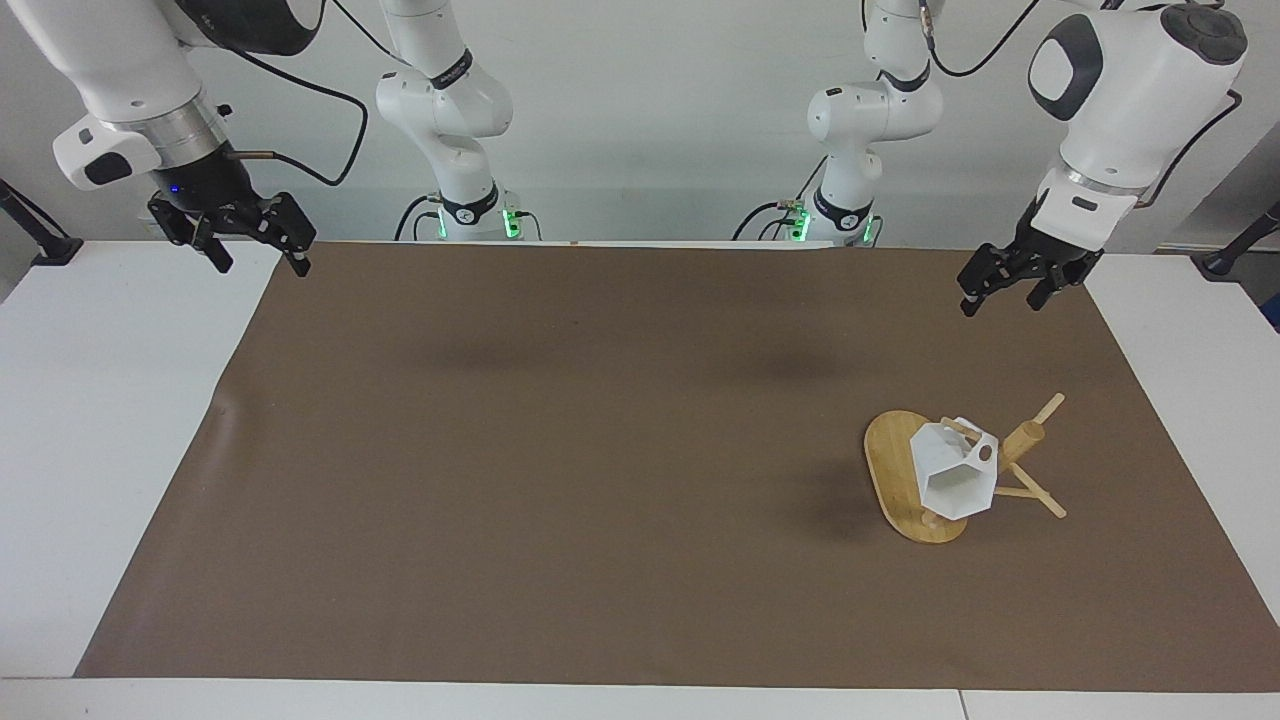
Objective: Hang cup on rack
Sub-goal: 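Open the left gripper and draw it back from the cup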
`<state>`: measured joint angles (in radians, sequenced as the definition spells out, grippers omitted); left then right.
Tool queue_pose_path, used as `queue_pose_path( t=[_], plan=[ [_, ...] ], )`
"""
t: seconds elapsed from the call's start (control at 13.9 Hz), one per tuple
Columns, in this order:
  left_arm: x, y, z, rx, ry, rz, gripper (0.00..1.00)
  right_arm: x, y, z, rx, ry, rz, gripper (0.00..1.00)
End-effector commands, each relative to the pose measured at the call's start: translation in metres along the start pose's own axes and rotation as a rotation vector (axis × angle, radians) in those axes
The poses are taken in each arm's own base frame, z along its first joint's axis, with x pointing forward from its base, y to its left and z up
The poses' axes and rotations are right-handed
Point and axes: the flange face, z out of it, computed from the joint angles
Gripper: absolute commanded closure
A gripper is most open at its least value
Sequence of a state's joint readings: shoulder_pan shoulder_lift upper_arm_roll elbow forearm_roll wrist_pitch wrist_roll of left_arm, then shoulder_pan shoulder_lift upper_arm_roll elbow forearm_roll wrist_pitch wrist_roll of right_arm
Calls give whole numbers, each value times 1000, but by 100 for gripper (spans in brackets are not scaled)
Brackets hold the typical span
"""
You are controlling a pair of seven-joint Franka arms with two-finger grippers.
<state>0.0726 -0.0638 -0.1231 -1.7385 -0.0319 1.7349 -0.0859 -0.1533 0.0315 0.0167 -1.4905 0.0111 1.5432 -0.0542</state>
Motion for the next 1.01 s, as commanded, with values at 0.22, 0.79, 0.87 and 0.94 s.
queue_pose_path(
  t=[0.22,0.79,0.87,0.94],
  plan=[
    [2,-2,-20,23,7,83,0,-6,0,0,14,9,20,0],
    [14,6,-60,46,-12,142,0,-7,0,-1,14,10,20,0],
    [13,6,-61,46,-11,139,0,-7,0,-1,14,10,20,0],
    [13,5,-62,46,-11,138,0,-7,0,-1,14,10,20,0]
  ],
)
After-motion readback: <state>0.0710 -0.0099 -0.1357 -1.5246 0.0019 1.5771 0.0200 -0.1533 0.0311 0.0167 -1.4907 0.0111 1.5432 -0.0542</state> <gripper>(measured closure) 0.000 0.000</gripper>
